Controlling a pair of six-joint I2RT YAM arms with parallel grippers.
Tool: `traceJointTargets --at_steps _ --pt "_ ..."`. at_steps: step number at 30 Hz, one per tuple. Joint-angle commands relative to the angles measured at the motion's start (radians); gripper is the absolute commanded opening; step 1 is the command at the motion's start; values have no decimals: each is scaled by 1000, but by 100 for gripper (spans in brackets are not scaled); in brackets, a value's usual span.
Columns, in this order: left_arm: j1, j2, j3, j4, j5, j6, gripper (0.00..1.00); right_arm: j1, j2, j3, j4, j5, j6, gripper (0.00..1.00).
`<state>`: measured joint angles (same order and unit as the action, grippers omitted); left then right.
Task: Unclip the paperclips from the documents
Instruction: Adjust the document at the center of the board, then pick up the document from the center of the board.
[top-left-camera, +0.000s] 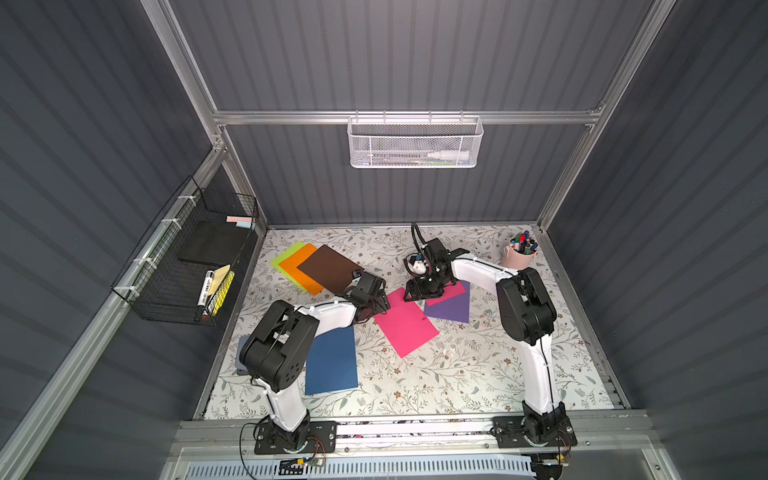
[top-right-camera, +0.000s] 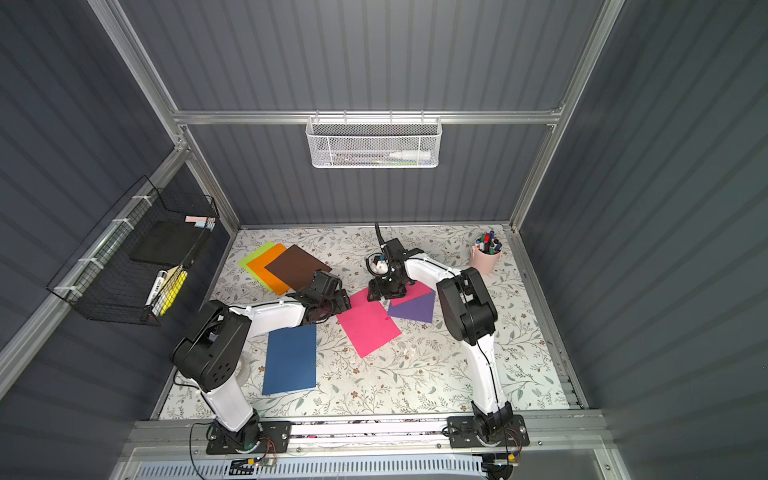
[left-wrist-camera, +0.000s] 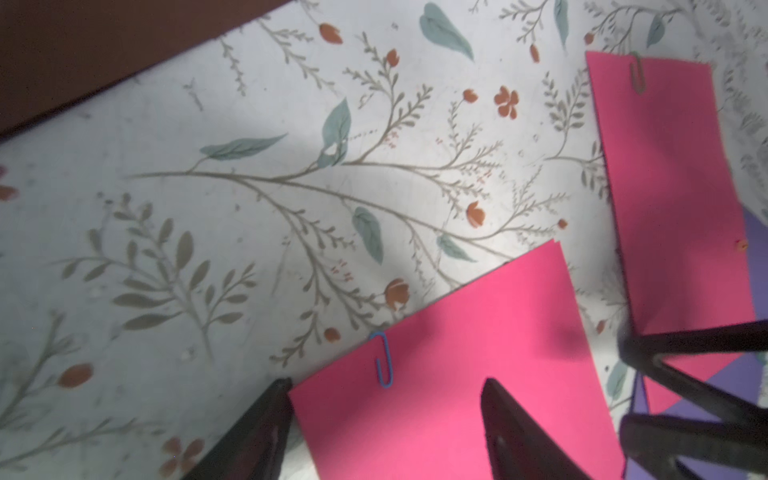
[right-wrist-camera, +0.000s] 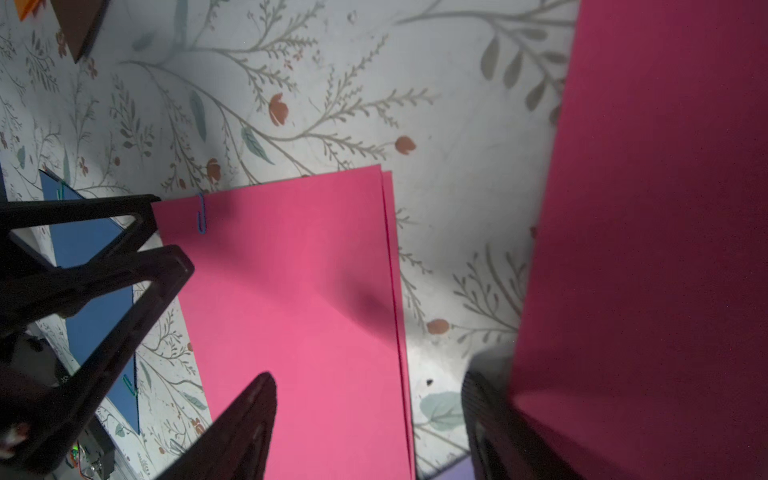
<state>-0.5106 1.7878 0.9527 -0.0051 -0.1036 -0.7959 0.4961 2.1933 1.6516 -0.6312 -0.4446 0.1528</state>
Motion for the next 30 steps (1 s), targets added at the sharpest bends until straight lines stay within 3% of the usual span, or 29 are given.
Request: traceJointTargets --at_steps 1,7,12,20,30 --pt "4 72 -5 -23 77 28 69 5 16 26 -30 -4 5 73" --pt "5 81 42 -23 86 44 67 6 16 18 -28 -1 11 73" --pt "7 -5 16 -117 74 34 66 4 12 8 -20 -3 22 73" --pt "6 -109 -45 -125 177 0 60 5 27 24 -25 -18 5 73" --pt "7 -3 -45 -102 229 5 51 6 36 21 -56 -29 -27 73"
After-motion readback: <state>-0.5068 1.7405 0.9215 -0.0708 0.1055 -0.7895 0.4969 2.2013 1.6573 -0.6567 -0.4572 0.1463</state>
